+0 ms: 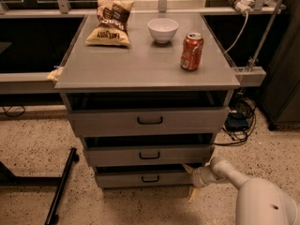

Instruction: Open bottom drawer

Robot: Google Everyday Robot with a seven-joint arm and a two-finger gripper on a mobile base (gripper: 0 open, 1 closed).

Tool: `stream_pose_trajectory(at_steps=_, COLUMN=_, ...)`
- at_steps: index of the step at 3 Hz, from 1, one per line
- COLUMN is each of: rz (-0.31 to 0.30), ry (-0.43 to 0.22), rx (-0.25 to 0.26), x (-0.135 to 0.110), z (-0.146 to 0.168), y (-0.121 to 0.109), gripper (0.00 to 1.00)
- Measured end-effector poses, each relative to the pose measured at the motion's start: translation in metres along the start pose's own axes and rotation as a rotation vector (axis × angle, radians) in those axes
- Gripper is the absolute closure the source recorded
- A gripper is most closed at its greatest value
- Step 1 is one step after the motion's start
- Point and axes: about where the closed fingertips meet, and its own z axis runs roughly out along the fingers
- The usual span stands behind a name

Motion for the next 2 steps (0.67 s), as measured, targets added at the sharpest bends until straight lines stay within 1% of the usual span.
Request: stream_pose_trajectory(at_steps=2, rz=0.058, ry=0.023, rx=-0.071, x=0.0078, z=0.0077, y=0.0116, gripper=0.00)
